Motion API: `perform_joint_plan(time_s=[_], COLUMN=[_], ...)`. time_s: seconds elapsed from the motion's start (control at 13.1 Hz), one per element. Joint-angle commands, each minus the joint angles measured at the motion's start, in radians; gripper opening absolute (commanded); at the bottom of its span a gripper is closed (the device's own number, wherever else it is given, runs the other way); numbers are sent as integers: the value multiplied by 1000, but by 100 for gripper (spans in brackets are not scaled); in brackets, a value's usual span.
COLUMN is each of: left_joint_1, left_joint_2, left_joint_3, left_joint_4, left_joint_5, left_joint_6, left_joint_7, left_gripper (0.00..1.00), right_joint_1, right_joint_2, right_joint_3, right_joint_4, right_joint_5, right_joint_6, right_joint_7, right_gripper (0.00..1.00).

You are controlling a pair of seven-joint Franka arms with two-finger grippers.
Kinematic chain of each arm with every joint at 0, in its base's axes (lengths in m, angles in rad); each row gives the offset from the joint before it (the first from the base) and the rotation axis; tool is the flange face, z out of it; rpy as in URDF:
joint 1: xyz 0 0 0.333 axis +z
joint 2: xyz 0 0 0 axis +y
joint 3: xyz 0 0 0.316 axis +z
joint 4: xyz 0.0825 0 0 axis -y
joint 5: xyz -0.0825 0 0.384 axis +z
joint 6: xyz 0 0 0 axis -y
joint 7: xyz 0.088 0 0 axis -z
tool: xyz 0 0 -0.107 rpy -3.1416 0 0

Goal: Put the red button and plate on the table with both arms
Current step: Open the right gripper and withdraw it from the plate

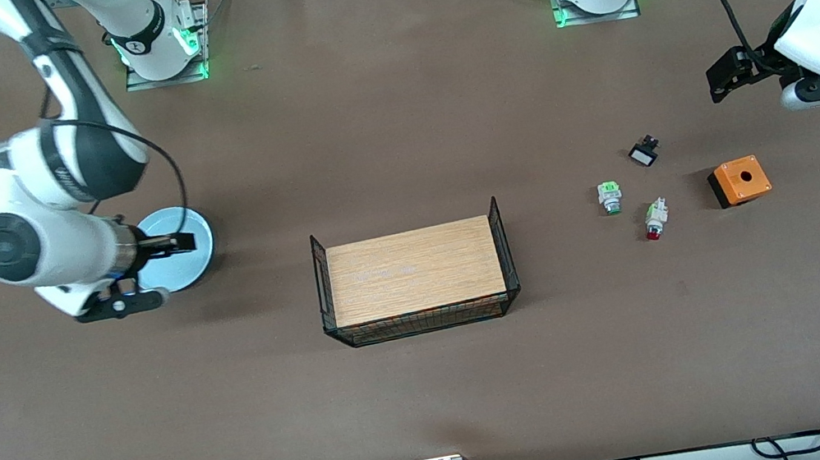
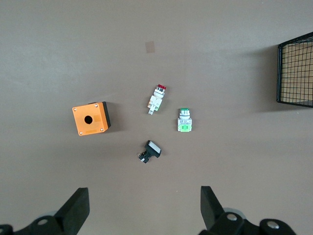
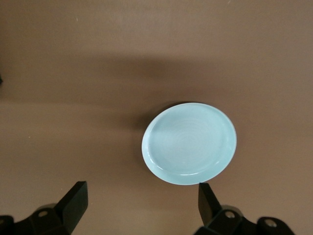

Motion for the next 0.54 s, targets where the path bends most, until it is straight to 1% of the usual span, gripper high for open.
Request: perform_joint_plan(time_s=[0.0, 0.46], left_joint_1=[-6, -6], left_joint_2=[7, 13], left_joint_3=[5, 5], left_joint_4=[28, 32], left_joint_5=[-12, -11], left_joint_6=[-15, -15], left_joint_7=[-9, -9], left_gripper=[100, 100], right_joint_1=[-34, -38], right_joint_2=[-85, -240], right_joint_3=[6, 7], right_joint_4=[-2, -4], right_joint_5=[21, 13], right_joint_6=[-54, -100], right_joint_7=[-46, -66], right_gripper=[100, 100])
